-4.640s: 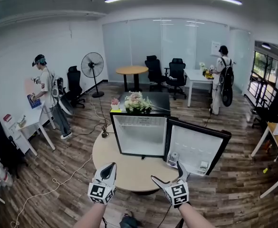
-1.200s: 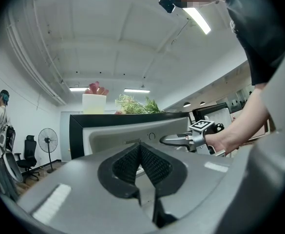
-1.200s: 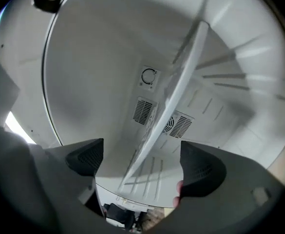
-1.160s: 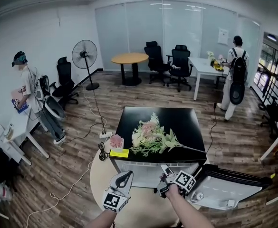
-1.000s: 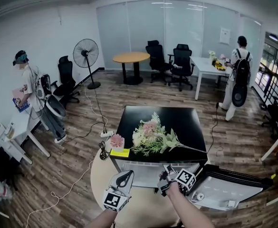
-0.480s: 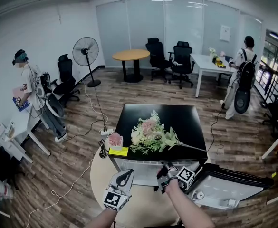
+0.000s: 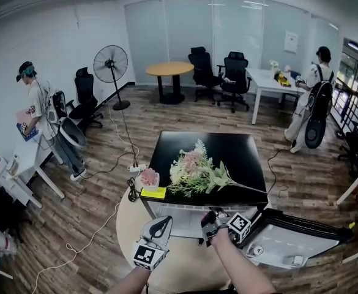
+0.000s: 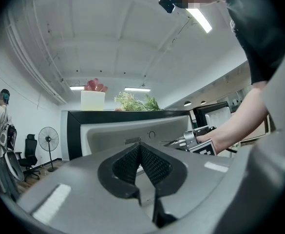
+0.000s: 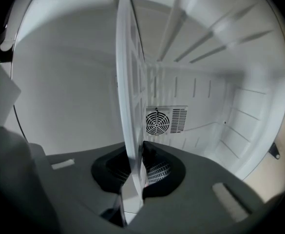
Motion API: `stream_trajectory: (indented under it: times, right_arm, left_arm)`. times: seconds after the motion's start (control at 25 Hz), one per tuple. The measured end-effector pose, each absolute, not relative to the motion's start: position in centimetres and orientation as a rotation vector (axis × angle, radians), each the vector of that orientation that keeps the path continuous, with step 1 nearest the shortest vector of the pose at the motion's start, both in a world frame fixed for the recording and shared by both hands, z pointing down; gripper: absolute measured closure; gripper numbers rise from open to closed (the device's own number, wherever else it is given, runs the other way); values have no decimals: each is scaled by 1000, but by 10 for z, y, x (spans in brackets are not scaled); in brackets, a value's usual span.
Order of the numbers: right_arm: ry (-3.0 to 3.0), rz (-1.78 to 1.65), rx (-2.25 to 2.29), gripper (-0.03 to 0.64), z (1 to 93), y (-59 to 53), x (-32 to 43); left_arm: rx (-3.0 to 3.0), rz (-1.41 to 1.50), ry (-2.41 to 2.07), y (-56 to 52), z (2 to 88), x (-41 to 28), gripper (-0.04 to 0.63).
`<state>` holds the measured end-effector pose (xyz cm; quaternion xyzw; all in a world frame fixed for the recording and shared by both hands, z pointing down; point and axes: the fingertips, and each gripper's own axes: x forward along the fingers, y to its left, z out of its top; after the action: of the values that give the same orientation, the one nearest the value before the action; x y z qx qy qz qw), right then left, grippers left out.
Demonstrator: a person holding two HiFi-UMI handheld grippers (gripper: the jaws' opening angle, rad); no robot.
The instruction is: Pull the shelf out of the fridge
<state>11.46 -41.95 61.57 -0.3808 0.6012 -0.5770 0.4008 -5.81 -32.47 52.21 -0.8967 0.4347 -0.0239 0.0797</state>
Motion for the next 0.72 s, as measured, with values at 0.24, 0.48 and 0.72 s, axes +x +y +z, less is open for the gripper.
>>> stream_trajectory:
  times: [0.24, 0.48, 0.72]
  right_arm:
    - [1484, -1467, -958, 575, 616, -420, 115]
    - [1480, -1479, -968, 578, 615, -419, 115]
    - [1481, -1466, -976, 580, 615, -420, 115]
  left_arm:
    - [-2677, -16, 1278, -322, 519, -58, 595]
    - [-2680, -55, 1290, -317, 517, -60, 595]
    - [-2675, -3, 1283, -313, 514, -63, 595]
